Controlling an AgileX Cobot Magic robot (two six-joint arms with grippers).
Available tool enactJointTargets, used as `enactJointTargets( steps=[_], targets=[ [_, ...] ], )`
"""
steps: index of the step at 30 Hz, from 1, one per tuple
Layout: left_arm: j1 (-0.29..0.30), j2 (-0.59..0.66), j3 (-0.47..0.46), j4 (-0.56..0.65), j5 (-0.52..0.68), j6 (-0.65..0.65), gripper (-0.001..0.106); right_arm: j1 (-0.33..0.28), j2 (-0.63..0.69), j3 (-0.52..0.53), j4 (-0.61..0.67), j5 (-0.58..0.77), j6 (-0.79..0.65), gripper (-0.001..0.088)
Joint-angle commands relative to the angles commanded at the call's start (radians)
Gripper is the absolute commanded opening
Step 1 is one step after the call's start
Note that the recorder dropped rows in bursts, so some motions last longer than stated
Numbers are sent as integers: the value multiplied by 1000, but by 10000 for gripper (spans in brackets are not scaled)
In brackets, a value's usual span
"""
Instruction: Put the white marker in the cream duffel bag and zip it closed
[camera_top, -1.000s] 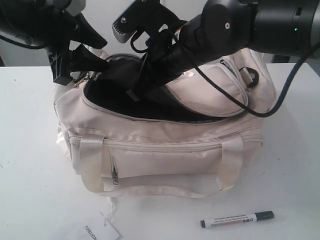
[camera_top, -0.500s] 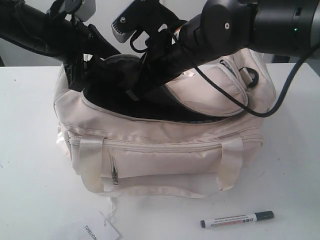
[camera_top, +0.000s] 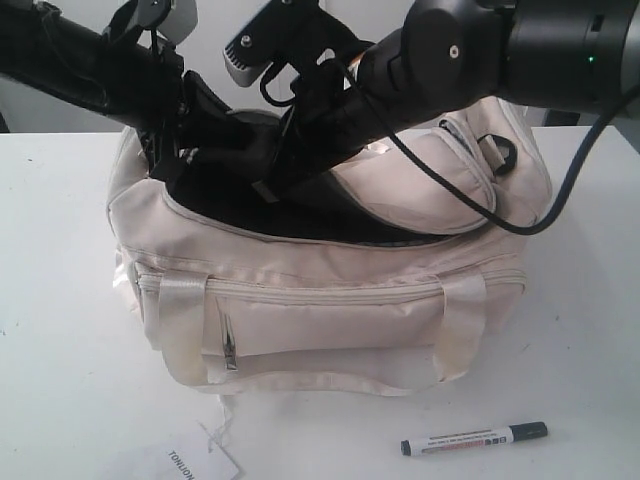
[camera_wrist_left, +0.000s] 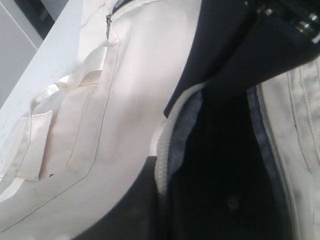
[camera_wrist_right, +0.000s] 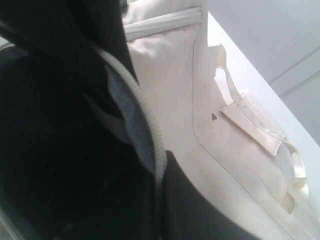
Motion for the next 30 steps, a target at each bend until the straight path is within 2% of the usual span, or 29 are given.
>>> enactJointTargets(
  steps=[3,5,10,14,22,27,30],
  targets=[
    [0,0,0,-32,-8,0,0,0,0,0,0,2,0,6],
    [0,0,0,-71,-10,0,0,0,0,0,0,6,0,47],
    [0,0,0,-151,-26,-11,0,0,-28,0,2,55,8,270],
    [0,0,0,-172,-58,-69,0,0,-79,0,2,92,54,378],
    [0,0,0,-180,-154,-236,0,0,-159,0,5,197,79,383],
    [0,0,0,-263,-156,-321,0,0,-153,0,108,349,79,364],
    [0,0,0,-316,-159,-356,0,0,-137,0,159,365,69,352]
  ],
)
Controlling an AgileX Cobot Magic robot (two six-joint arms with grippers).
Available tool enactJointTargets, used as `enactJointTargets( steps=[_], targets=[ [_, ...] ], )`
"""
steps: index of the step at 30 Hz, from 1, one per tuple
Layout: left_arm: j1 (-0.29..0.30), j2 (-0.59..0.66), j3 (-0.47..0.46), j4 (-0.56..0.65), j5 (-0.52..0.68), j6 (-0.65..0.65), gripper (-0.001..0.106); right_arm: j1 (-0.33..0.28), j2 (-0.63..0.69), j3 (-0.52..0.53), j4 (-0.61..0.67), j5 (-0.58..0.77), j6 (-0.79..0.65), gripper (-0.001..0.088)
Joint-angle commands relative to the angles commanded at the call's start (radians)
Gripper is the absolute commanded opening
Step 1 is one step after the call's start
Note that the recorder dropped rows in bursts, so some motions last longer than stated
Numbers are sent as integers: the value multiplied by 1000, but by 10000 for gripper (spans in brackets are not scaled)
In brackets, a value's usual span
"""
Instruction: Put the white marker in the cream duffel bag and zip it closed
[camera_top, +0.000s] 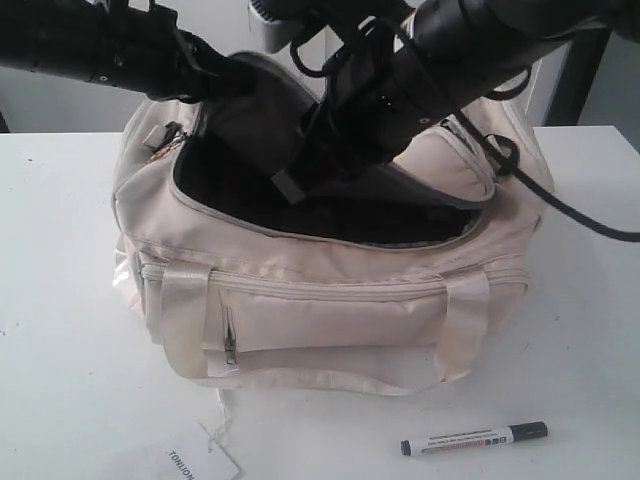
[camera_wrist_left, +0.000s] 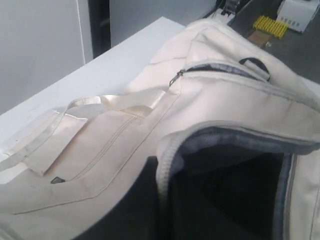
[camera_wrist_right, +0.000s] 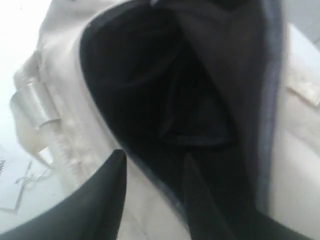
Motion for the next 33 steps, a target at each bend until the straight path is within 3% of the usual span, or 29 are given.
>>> enactJointTargets(
  steps=[5,10,16,23,29,33],
  targets=[
    [0,0,0,-9,-53,-122,0,0,15,0,79,-76,-38,352],
    [0,2,0,-9,-88,-205,0,0,57,0,268,-79,-241,356],
    [0,31,0,-14,-88,-278,0,2,118,0,349,-123,-356,462],
    [0,48,0,-33,-93,-294,0,2,175,0,429,-166,-404,465],
    [0,48,0,-44,-93,-294,0,2,216,0,609,-166,-524,465],
    [0,48,0,-44,-97,-294,0,2,243,0,632,-167,-544,463]
  ],
)
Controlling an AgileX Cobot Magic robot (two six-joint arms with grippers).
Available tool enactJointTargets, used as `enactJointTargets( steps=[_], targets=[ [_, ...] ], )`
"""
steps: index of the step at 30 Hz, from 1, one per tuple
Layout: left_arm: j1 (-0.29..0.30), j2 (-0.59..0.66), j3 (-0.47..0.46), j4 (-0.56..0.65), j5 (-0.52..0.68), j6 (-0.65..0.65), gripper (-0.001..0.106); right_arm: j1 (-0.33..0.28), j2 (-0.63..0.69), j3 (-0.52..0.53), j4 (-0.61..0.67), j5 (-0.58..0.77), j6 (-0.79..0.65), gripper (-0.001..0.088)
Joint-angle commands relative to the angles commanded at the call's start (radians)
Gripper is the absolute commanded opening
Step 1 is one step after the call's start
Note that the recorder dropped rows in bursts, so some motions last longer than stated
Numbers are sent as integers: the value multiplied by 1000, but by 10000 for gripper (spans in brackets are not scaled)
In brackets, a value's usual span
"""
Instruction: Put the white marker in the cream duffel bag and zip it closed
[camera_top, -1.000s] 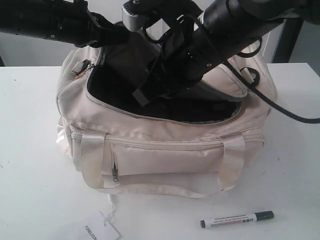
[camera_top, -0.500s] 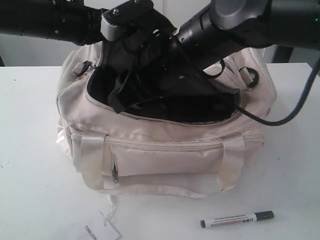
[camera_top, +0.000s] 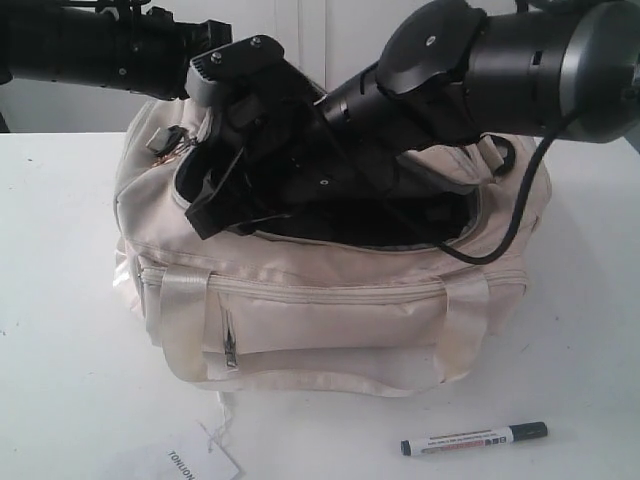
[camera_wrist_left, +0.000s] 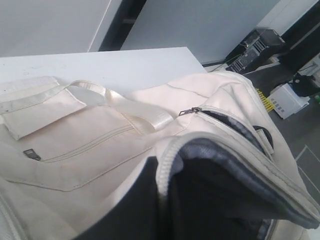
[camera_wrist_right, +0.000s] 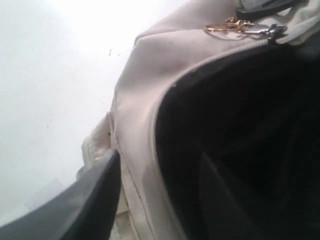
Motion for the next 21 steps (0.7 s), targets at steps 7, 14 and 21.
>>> enactJointTargets(
  steps=[7,14,21],
  targets=[
    [0,0,0,2,-10,0,0,0,18,0,5,5,0,240],
    [0,0,0,-17,-46,-4,0,0,11,0,7,32,0,0],
    [0,0,0,-82,-146,-4,0,0,11,0,7,78,-26,0]
  ],
)
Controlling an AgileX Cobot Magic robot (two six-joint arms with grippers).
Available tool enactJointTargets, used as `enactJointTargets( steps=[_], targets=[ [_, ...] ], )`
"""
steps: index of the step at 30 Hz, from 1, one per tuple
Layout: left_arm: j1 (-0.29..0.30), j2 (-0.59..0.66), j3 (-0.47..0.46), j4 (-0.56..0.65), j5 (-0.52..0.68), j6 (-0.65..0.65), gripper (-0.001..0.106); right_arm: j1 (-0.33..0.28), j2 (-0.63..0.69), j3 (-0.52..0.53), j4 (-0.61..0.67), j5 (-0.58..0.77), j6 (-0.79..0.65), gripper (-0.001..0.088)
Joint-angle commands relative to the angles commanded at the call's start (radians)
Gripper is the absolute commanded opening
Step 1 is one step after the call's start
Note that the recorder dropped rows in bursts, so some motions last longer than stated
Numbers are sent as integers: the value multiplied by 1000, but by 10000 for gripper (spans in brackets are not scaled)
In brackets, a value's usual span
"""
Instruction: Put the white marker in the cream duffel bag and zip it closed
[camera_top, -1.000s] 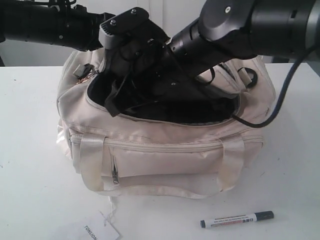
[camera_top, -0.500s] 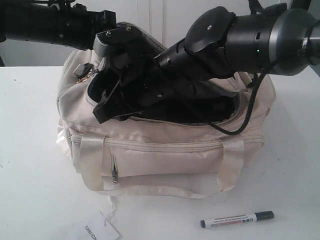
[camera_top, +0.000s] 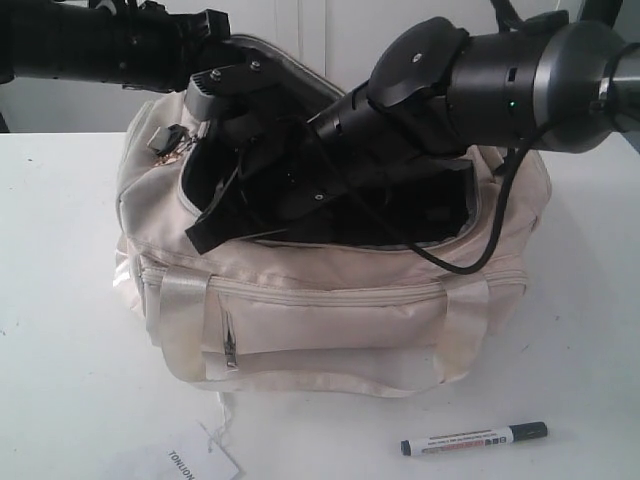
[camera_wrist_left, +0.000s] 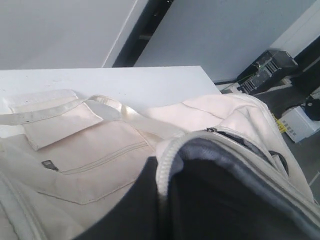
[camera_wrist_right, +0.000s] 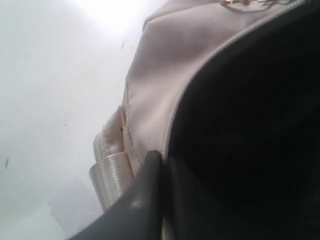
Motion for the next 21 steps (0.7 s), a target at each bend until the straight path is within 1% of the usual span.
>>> enactJointTargets(
  steps=[11,16,19,21],
  targets=[
    [0,0,0,0,-170,8,0,0,-2,0,0,22,-7,0],
    [0,5,0,-2,-176,8,0,0,-2,0,0,24,-20,0],
    [0,31,-27,-17,-154,4,0,0,-2,0,0,31,-28,0],
    [0,55,-54,-50,-144,4,0,0,-2,0,0,39,-35,0]
  ],
)
